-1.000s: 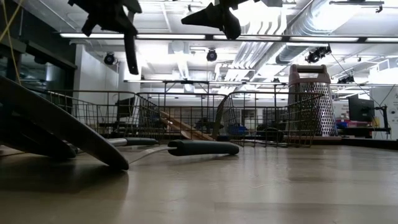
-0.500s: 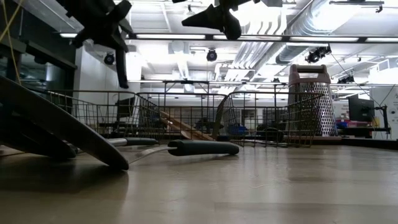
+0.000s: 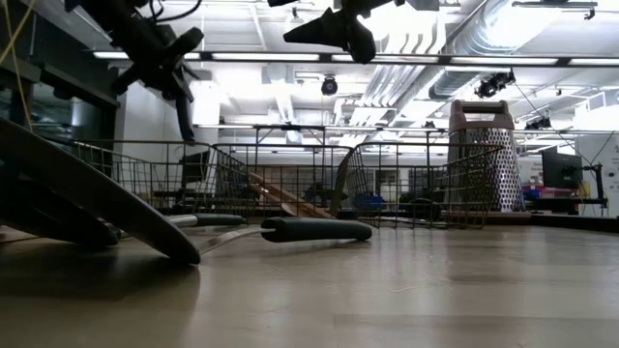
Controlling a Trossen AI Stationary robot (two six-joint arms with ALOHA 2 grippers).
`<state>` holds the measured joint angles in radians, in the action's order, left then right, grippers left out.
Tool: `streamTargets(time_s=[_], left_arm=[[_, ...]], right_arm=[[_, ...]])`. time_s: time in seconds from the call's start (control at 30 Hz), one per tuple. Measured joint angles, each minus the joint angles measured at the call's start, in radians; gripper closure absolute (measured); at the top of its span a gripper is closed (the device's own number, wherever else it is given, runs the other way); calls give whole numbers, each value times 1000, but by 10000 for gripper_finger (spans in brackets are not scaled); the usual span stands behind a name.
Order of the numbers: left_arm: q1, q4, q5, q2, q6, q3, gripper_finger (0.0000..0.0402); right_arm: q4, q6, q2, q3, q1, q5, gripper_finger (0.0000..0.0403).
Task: Pick & Place Kitchen Items
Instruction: Put the black spatula into the left wire basket
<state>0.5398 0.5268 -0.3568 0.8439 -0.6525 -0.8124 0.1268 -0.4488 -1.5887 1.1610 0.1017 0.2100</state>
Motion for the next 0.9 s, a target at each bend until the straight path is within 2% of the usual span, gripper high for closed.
streamTargets(time_s=[0.43, 0.6, 0.9], left_arm=[[275, 0, 307, 153, -52, 0, 401], [324, 0, 379, 220, -53, 0, 401], [353, 1, 442, 299, -92, 0, 401]], right_arm=[[-13, 0, 0, 0, 0, 0, 167], [-27, -1, 0, 0, 0, 0, 167], [-79, -21, -1, 0, -3, 0, 167]])
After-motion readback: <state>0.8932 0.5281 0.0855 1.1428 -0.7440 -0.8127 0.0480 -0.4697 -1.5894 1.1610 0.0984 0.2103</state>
